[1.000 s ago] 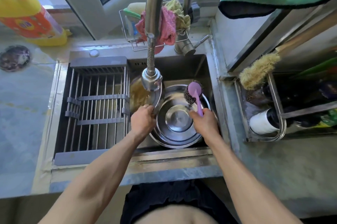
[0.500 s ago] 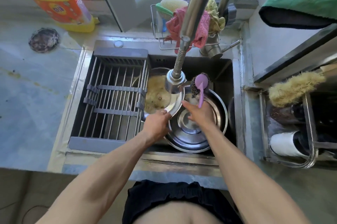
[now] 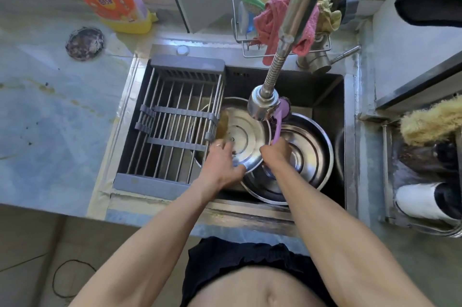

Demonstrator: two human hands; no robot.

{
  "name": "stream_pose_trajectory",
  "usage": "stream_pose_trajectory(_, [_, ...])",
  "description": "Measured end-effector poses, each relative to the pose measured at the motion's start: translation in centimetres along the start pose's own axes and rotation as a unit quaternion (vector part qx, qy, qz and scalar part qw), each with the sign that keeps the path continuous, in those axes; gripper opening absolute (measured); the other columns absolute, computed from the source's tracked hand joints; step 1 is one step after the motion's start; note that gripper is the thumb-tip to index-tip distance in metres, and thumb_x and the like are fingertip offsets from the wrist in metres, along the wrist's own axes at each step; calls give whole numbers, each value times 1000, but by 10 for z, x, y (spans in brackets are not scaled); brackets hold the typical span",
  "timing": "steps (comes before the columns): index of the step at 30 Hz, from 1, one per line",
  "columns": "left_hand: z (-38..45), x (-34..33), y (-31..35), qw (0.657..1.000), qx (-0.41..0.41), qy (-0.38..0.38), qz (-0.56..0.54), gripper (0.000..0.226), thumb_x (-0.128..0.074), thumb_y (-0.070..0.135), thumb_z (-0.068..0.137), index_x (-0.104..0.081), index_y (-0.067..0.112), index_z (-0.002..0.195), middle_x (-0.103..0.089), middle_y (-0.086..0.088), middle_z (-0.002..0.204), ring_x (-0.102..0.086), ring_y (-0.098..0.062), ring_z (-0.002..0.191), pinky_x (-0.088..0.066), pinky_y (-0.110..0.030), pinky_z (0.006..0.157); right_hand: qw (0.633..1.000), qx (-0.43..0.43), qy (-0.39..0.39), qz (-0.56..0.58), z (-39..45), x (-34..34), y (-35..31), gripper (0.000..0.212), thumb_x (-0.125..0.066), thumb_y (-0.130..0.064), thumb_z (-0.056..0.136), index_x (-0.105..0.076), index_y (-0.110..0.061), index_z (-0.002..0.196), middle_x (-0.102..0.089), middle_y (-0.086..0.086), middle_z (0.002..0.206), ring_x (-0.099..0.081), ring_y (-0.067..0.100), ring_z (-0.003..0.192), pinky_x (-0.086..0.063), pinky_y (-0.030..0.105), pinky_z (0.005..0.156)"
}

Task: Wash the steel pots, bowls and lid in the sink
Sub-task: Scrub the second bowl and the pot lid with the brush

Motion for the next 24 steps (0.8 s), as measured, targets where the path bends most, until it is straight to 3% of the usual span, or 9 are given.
stream_pose_trajectory(3, [-3,11,6,998,-10,64,-12,52,-57,14,86,-44,-1,134,-47,-22,135,-44,-38,129,-38,-43,112,1000,-5,4,11,-1,-1,12,31,-63,-9,80,-59,-7,110,-62,9,104,-57,29,83,-42,26,60])
stream_pose_trajectory(5, [-7,12,9,996,-19,88,19,57,-52,10,86,-39,-3,140,-43,-24,141,-42,-40,133,-36,-44,115,1000,-11,5,17,0,-1,18,31,-61,-8,81,-59,-6,111,-61,8,99,-57,29,81,-44,26,60])
stream_pose_trajectory(8, [-13,15,13,994,1,67,90,71,-44,18,97,-13,-4,158,-11,-22,166,-10,-37,155,-18,-50,127,999,-16,12,26,1,-1,24,32,-59,-8,82,-58,-7,113,-62,10,103,-59,30,85,-48,32,68])
stream_pose_trajectory(11, [-15,20,15,991,5,39,131,74,-36,26,104,4,0,161,13,-15,170,13,-27,158,-7,-49,126,999,-27,13,41,5,-1,30,33,-57,-8,82,-56,-7,115,-63,12,109,-62,33,93,-58,42,79])
stream_pose_trajectory(19, [-19,26,14,977,0,13,213,72,-31,29,108,9,-1,160,20,-19,168,23,-31,155,11,-48,122,999,14,11,35,5,-3,31,30,-54,-5,83,-52,-7,113,-59,14,107,-61,33,93,-53,37,77])
stream_pose_trajectory(24, [-20,26,13,966,-4,8,258,76,-34,4,99,14,-4,158,27,-24,164,38,-30,141,25,-50,110,999,28,17,17,8,1,20,23,-52,-4,84,-53,-6,107,-59,14,107,-59,32,91,-53,39,80])
Point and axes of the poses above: each hand's wrist, its own z-axis towards the middle knuckle, its own x-axis out of the back of the hand, y = z × x, the point moved 5 cm from there along z, towards the middle knuckle
